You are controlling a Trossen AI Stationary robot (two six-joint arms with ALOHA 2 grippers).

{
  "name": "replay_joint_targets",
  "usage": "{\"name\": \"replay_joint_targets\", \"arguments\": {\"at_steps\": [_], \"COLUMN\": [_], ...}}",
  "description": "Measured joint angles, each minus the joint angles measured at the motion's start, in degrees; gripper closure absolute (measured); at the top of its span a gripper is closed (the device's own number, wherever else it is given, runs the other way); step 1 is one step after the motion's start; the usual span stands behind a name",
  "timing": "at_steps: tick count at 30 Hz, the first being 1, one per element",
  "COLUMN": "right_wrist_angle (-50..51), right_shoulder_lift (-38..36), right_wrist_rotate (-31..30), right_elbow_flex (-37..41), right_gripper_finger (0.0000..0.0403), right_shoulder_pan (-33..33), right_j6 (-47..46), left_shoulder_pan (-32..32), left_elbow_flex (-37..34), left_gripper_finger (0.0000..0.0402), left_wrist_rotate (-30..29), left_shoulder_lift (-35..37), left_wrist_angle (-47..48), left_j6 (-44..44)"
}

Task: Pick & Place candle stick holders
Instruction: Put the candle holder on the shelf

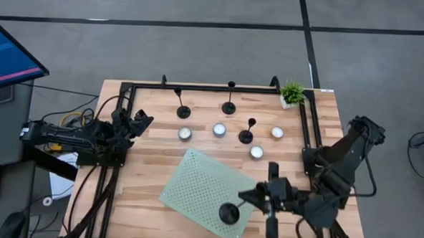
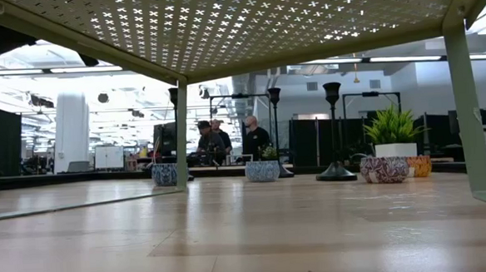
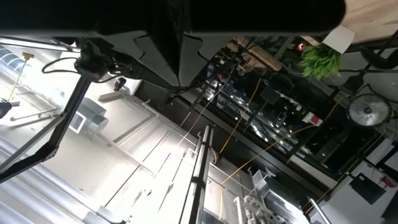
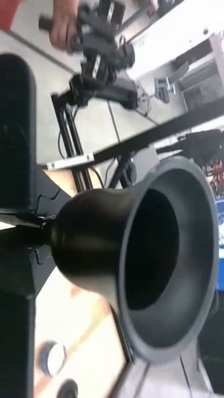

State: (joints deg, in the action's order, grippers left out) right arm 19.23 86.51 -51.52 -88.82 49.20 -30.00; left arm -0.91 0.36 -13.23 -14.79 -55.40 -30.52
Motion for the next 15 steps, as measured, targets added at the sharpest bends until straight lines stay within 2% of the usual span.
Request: {"name": "replay_joint_targets", "arguments": {"at_steps": [7,15], "right_wrist_angle": [0.03,0.58], "right_shoulder_lift": [3.25,6.38], "right_wrist_rotate": [0.64,0.87], "right_elbow_flex": [-0.02,-0.02], "right_gripper_finger": [0.0403,0.0403], "right_shoulder_pan": [2.22,2.11], "right_j6": [-4.19,-4.31], "left_shoulder_pan": [0.00,0.01], "left_elbow_flex": [0.00,0.00], "left_gripper_finger": [0.0397,0.0393], "left_wrist_rotate": [0.01,0.00], "left_shoulder_lift": [0.00,0.00], "left_wrist_angle": [-0.01,0.00], "left_j6": [0.00,0.00]}}
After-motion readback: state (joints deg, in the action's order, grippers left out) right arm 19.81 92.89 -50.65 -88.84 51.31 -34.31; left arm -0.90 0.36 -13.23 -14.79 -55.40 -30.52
